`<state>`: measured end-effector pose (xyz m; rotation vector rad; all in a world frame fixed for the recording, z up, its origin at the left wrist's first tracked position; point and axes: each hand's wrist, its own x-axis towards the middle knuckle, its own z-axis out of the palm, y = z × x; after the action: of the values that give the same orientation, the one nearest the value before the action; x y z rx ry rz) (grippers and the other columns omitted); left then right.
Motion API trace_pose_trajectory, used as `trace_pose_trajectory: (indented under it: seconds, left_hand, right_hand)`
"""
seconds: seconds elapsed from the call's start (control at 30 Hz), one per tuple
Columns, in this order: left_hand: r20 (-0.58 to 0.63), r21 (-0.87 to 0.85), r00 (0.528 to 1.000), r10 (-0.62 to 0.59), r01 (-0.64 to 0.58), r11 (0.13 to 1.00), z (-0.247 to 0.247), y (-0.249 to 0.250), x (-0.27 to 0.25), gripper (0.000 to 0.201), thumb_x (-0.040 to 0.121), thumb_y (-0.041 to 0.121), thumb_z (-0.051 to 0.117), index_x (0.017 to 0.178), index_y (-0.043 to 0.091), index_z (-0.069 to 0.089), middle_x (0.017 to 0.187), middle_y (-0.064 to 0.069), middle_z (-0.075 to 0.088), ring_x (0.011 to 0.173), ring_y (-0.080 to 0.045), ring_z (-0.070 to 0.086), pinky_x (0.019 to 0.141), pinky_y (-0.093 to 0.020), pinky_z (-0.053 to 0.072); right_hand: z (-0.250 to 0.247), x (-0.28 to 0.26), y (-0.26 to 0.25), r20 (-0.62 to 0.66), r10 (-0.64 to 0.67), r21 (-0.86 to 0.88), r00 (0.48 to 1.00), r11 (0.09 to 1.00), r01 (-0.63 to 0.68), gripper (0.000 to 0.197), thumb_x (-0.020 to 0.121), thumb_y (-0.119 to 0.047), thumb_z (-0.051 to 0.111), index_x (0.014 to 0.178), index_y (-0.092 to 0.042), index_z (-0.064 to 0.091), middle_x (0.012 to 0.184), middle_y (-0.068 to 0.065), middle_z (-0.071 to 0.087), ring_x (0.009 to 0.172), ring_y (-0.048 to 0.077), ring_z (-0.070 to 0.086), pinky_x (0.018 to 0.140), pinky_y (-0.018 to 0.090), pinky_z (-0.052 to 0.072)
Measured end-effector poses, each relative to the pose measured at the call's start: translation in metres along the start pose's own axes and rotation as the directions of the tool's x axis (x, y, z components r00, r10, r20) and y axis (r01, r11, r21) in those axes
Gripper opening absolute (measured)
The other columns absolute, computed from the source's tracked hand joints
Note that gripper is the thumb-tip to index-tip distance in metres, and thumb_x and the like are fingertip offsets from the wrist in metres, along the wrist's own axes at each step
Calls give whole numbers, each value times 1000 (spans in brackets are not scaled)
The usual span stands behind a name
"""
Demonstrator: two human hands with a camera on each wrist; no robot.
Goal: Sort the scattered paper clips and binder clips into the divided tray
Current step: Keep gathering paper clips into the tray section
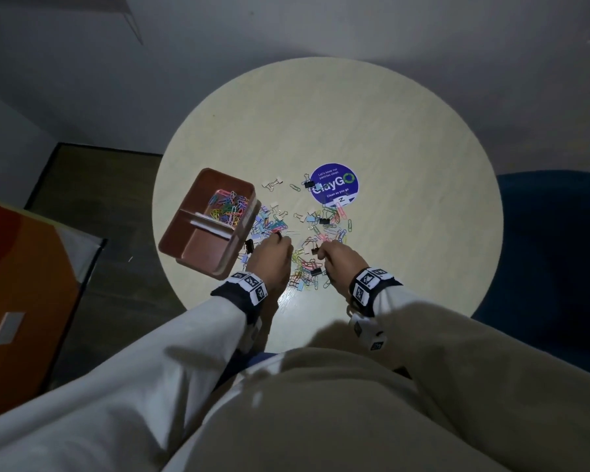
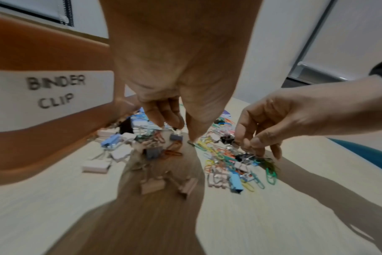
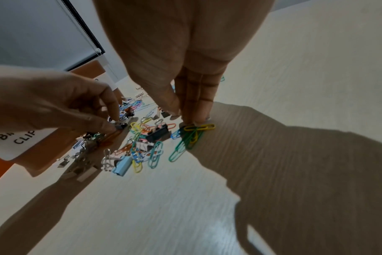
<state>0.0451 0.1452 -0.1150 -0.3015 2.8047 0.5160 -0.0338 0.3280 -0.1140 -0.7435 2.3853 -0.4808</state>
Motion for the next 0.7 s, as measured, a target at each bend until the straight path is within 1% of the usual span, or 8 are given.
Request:
trace_pose_trajectory:
  seconds: [0.07, 0.17, 0.27, 0.37, 0.43, 0.5, 0.6, 0.7]
  left_hand:
    - [77, -38, 997, 20, -17, 999, 3, 12, 4, 18, 95, 27, 58, 105, 12, 53, 104, -10, 58, 88, -29, 60, 70, -36, 47]
    - [158, -44, 987, -32, 39, 998, 9, 21, 8, 32, 93, 34, 64, 111, 13, 48, 105, -10, 58, 90, -32, 62, 74, -41, 52]
    - [201, -42, 978, -48, 58, 997, 14, 22, 11, 33, 93, 27, 65, 116, 10, 47, 107, -12, 58, 93, -35, 62, 77, -44, 53]
    - [207, -74, 978, -21, 37, 997, 13, 19, 16, 13, 94, 12, 56, 106, 10, 51, 102, -13, 62, 90, -35, 62, 73, -42, 52]
    - [208, -116, 978, -24, 49, 992, 9, 15, 18, 11, 93, 7, 55, 102, 10, 51, 96, -13, 64, 85, -34, 62, 71, -42, 51]
    - [203, -192, 979, -32, 72, 979, 5, 12, 18, 18, 92, 8, 59, 107, 11, 49, 94, -11, 64, 83, -32, 62, 71, -40, 52]
    - [177, -316, 982, -62, 116, 941, -2, 7, 19, 19, 95, 9, 60, 112, 10, 52, 97, -9, 64, 77, -23, 60, 69, -34, 51]
    - [142, -379, 986, -89, 137, 915, -8, 0, 23, 12, 98, 6, 52, 106, 6, 60, 101, -7, 64, 83, -19, 58, 70, -27, 45]
  right_hand:
    - [0, -1, 2, 9, 13, -36, 1000, 999, -13, 23, 88, -3, 43, 101, -18, 54, 105, 4, 58, 84, 29, 58, 73, 36, 48]
    - [1, -4, 3, 63, 25, -43, 998, 999, -22, 23, 87, -3, 43, 100, -18, 56, 98, 8, 63, 84, 31, 60, 72, 36, 49]
    - [-1, -7, 7, 21, 42, 19, 999, 999, -42, 17, 90, -10, 43, 96, -20, 55, 89, 7, 65, 77, 30, 60, 67, 35, 48]
    - [-7, -5, 15, -107, 82, 55, 991, 996, -76, 9, 90, -14, 45, 91, -20, 51, 83, 4, 63, 72, 30, 57, 58, 32, 40]
    - [-12, 1, 19, -190, 124, 65, 974, 991, -114, 3, 92, -16, 47, 93, -17, 50, 88, 5, 60, 75, 30, 56, 59, 31, 39]
    - [-16, 8, 23, -236, 209, 85, 949, 977, -194, 12, 94, -19, 52, 104, -13, 50, 102, 9, 57, 85, 34, 58, 68, 35, 43]
    - [-19, 20, 25, -208, 330, 129, 921, 942, -308, 32, 95, -21, 56, 121, -5, 45, 121, 16, 48, 101, 38, 58, 79, 39, 47]
    - [-19, 31, 22, -170, 336, 153, 927, 938, -312, 46, 94, -22, 60, 133, -8, 40, 129, 17, 41, 110, 38, 56, 86, 41, 48]
